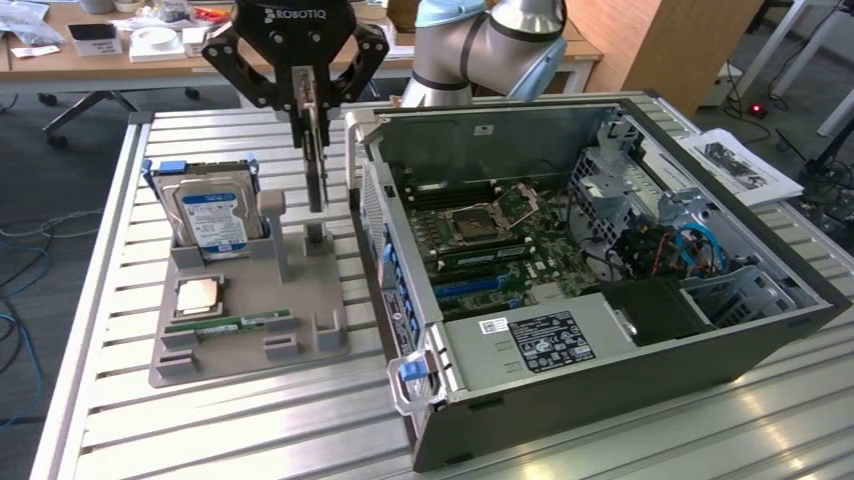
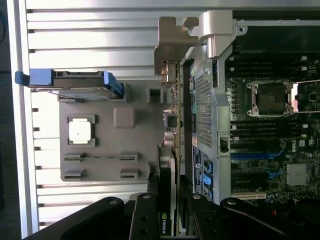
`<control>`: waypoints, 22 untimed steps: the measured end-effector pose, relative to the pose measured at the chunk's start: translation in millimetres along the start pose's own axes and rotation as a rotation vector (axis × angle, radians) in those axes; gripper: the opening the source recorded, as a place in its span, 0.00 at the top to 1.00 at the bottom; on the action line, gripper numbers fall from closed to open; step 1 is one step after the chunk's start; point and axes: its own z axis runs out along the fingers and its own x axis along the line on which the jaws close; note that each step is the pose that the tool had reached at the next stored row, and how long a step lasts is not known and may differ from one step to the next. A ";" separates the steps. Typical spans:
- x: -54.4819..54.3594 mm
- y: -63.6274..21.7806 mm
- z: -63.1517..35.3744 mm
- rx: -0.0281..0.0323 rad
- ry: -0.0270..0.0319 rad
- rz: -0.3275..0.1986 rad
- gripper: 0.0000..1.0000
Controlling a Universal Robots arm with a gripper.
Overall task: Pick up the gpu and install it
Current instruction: 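Pick up the gpu and move the gpu toward the slot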
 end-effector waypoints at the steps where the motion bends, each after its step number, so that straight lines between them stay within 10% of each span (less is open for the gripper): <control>1: -1.1 0.1 0.0 -0.0005 0.0000 0.000 0.73; 22: -31.7 1.7 1.1 -0.0047 0.0002 0.000 0.73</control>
